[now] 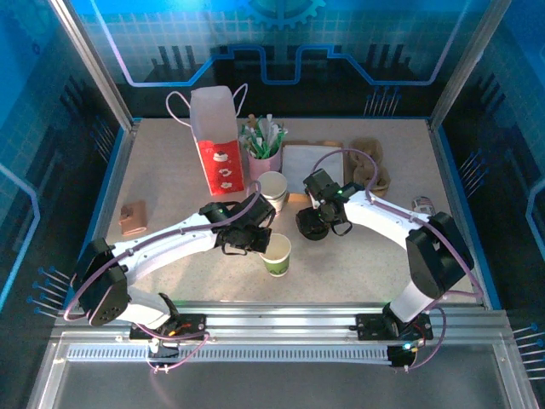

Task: Pack the takeout coffee

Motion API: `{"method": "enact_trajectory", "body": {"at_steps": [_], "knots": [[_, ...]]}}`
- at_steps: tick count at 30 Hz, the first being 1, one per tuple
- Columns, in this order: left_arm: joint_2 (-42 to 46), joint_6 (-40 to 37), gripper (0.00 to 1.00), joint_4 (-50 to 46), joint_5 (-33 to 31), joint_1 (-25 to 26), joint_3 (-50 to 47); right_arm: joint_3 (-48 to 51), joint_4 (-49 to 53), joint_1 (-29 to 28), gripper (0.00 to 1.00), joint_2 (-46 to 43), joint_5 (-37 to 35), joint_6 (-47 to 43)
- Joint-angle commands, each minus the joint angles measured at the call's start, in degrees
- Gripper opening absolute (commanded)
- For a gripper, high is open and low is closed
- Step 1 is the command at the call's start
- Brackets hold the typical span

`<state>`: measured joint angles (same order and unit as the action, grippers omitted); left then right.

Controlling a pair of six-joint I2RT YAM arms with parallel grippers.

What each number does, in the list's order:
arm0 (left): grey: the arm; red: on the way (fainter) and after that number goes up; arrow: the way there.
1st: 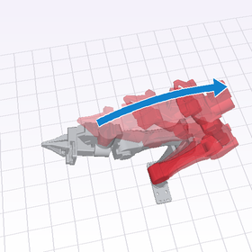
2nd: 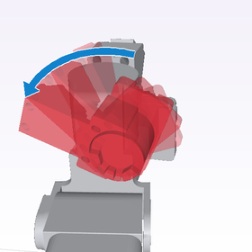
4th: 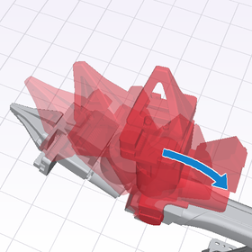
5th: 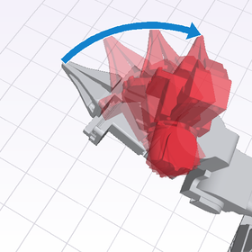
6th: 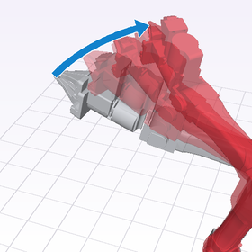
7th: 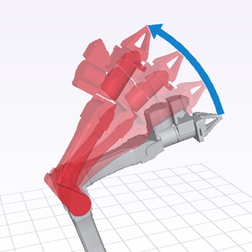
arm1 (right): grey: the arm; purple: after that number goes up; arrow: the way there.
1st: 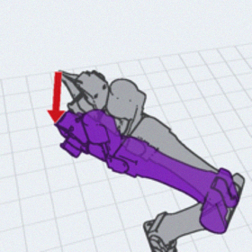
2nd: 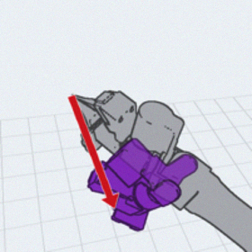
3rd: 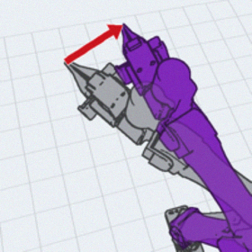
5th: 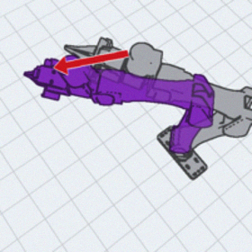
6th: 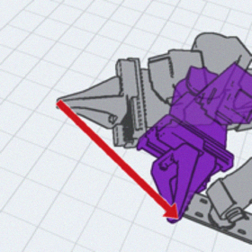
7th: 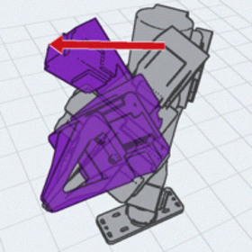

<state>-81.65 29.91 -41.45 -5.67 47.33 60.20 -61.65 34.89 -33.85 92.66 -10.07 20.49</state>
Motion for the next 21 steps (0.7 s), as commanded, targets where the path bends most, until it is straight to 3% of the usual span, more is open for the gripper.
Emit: {"method": "enact_trajectory", "body": {"at_steps": [1, 13, 21], "knots": [[0.68, -0.29, 0.18, -0.30, -1.30, 0.42, 0.25, -1.69, 0.44, -0.87, 0.88, 1.16, -0.31, -0.79], [3.07, -0.12, 0.41, -0.87, -1.87, 0.71, 1.88, -1.55, 0.52, -0.93, 0.82, 1.98, -0.69, -1.15], [7.73, -1.32, 0.64, -2.96, -7.11, 0.68, 3.33, -2.08, 1.08, -1.13, 0.76, 2.84, -0.97, -1.33]]}}
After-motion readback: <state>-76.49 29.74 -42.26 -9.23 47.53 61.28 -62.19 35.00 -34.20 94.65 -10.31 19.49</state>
